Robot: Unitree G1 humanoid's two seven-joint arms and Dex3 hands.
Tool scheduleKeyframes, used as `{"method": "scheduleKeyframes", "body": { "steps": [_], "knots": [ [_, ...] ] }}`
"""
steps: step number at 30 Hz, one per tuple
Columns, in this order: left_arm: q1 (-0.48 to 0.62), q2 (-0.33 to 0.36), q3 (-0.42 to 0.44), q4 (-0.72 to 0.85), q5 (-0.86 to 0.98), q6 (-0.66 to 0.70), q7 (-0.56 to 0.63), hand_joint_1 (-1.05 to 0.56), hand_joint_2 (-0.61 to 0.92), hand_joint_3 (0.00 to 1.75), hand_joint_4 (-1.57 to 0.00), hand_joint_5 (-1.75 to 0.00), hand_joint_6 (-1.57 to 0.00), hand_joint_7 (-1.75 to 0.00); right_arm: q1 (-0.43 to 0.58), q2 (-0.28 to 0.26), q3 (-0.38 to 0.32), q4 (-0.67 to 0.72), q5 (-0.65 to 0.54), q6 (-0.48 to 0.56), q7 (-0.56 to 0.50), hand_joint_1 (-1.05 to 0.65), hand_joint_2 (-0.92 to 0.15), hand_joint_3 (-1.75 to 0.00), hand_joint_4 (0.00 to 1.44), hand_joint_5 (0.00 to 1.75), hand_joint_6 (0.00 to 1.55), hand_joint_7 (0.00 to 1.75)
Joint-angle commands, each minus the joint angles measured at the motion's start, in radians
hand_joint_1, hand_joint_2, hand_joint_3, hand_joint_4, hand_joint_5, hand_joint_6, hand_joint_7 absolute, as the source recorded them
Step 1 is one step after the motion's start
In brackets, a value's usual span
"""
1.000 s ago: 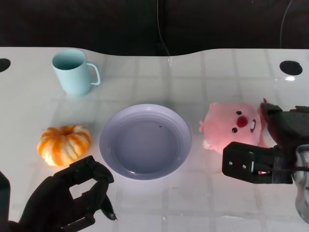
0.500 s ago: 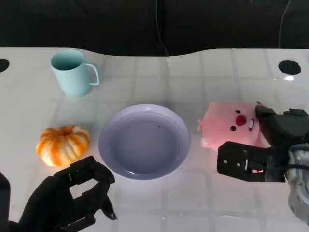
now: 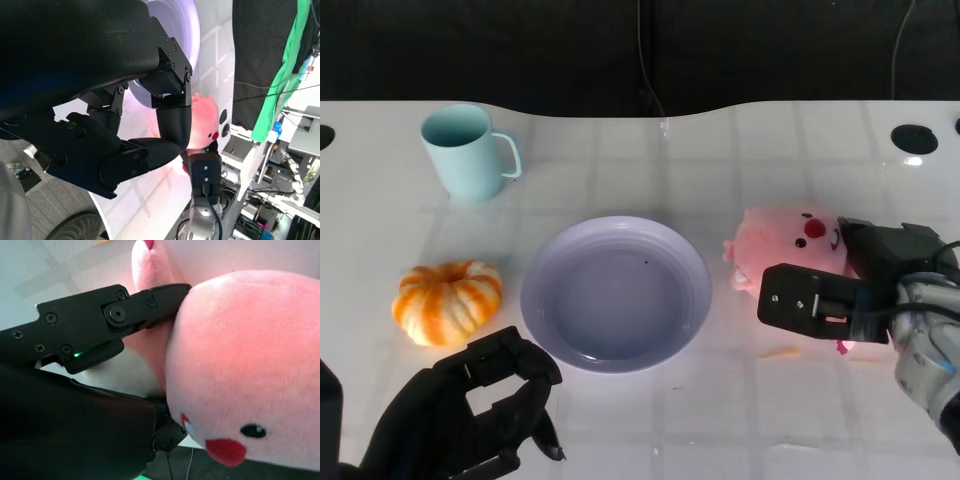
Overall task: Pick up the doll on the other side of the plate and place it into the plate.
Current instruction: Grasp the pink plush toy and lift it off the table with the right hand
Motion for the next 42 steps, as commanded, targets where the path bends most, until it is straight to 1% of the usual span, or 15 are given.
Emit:
{"method": "scheduleKeyframes", "body": {
  "steps": [1, 11, 16, 20, 21, 23, 25, 28, 32, 33, 35, 36, 38, 40, 42],
  "knots": [
    [0.001, 0.01, 0.006, -0.008, 0.002, -0.004, 0.004, -0.42, 0.74, 0.77, -0.67, -1.74, -0.66, -1.34, -0.014, 0.033, 0.024, 0.111, 0.037, -0.042, 0.003, -0.78, -0.92, -0.02, 0.26, 0.12, 0.27, 0.02],
    [0.002, 0.013, 0.006, -0.013, 0.002, -0.001, 0.009, -0.42, 0.74, 0.77, -0.66, -1.75, -0.66, -1.36, -0.083, 0.07, 0.075, 0.276, 0.051, -0.099, -0.08, -0.5, -0.84, 0.0, 0.51, 0.14, 0.56, 0.05],
    [0.0, 0.012, 0.009, -0.011, -0.003, 0.004, 0.011, -0.41, 0.73, 0.77, -0.66, -1.74, -0.65, -1.36, -0.102, 0.078, 0.088, 0.352, 0.066, -0.158, -0.109, -0.32, -0.87, 0.0, 0.85, 0.12, 0.79, 0.04],
    [0.005, 0.012, 0.006, -0.024, 0.002, 0.009, 0.022, -0.41, 0.74, 0.78, -0.66, -1.74, -0.65, -1.36, -0.101, 0.085, 0.081, 0.391, 0.089, -0.194, -0.169, -0.29, -0.87, 0.0, 0.99, 0.13, 1.03, 0.09],
    [0.006, 0.013, 0.006, -0.025, 0.002, 0.009, 0.022, -0.4, 0.74, 0.78, -0.66, -1.73, -0.65, -1.36, -0.099, 0.085, 0.084, 0.398, 0.088, -0.203, -0.189, -0.3, -0.87, 0.0, 0.99, 0.28, 1.07, 0.06],
    [0.005, 0.013, 0.006, -0.022, 0.002, 0.005, 0.018, -0.4, 0.74, 0.79, -0.66, -1.73, -0.65, -1.36, -0.093, 0.08, 0.102, 0.405, 0.076, -0.22, -0.233, -0.33, -0.91, -0.1, 0.81, 0.81, 1.06, 0.02],
    [0.003, 0.014, 0.009, -0.018, -0.007, 0.009, 0.011, -0.4, 0.74, 0.79, -0.66, -1.74, -0.65, -1.35, -0.087, 0.071, 0.118, 0.402, 0.065, -0.238, -0.271, -0.34, -0.92, -0.21, 0.77, 0.94, 1.04, 0.01],
    [0.001, 0.014, 0.009, -0.016, -0.008, 0.008, 0.011, -0.4, 0.73, 0.79, -0.65, -1.74, -0.65, -1.36, -0.077, 0.058, 0.129, 0.396, 0.058, -0.272, -0.332, -0.32, -0.92, -0.21, 0.74, 1.2, 1.1, 0.03],
    [-0.001, 0.013, 0.009, -0.015, -0.007, 0.009, 0.017, -0.4, 0.73, 0.79, -0.66, -1.74, -0.65, -1.35, -0.064, 0.048, 0.111, 0.379, 0.08, -0.31, -0.414, -0.3, -0.92, -0.27, 0.74, 1.42, 1.21, 0.11],
    [0.0, 0.013, 0.008, -0.015, -0.004, 0.008, 0.02, -0.4, 0.73, 0.79, -0.66, -1.74, -0.65, -1.35, -0.06, 0.045, 0.104, 0.373, 0.088, -0.325, -0.44, -0.28, -0.92, -0.27, 0.75, 1.52, 1.17, 0.3],
    [0.0, 0.013, 0.008, -0.017, -0.002, 0.011, 0.023, -0.4, 0.73, 0.79, -0.67, -1.73, -0.66, -1.34, -0.052, 0.04, 0.094, 0.362, 0.097, -0.351, -0.495, -0.25, -0.92, -0.26, 0.78, 1.69, 0.86, 1.11],
    [0.0, 0.014, 0.008, -0.016, -0.003, 0.011, 0.023, -0.4, 0.73, 0.79, -0.67, -1.73, -0.66, -1.34, -0.051, 0.036, 0.096, 0.356, 0.095, -0.357, -0.517, -0.24, -0.92, -0.24, 0.8, 1.72, 0.79, 1.33],
    [-0.001, 0.015, 0.007, -0.014, -0.001, 0.007, 0.019, -0.39, 0.74, 0.8, -0.67, -1.73, -0.65, -1.35, -0.048, 0.025, 0.099, 0.34, 0.089, -0.374, -0.56, -0.24, -0.92, -0.2, 0.83, 1.74, 0.7, 1.54],
    [0.0, 0.015, 0.006, -0.014, 0.002, 0.006, 0.02, -0.39, 0.74, 0.8, -0.66, -1.74, -0.65, -1.36, -0.045, 0.017, 0.096, 0.326, 0.089, -0.388, -0.595, -0.23, -0.92, -0.18, 0.84, 1.74, 0.73, 1.44],
    [0.0, 0.015, 0.005, -0.019, 0.005, 0.009, 0.024, -0.39, 0.74, 0.8, -0.66, -1.74, -0.65, -1.37, -0.039, 0.011, 0.085, 0.31, 0.092, -0.407, -0.645, -0.22, -0.9, -0.16, 0.87, 1.75, 0.7, 1.6]
  ]
}}
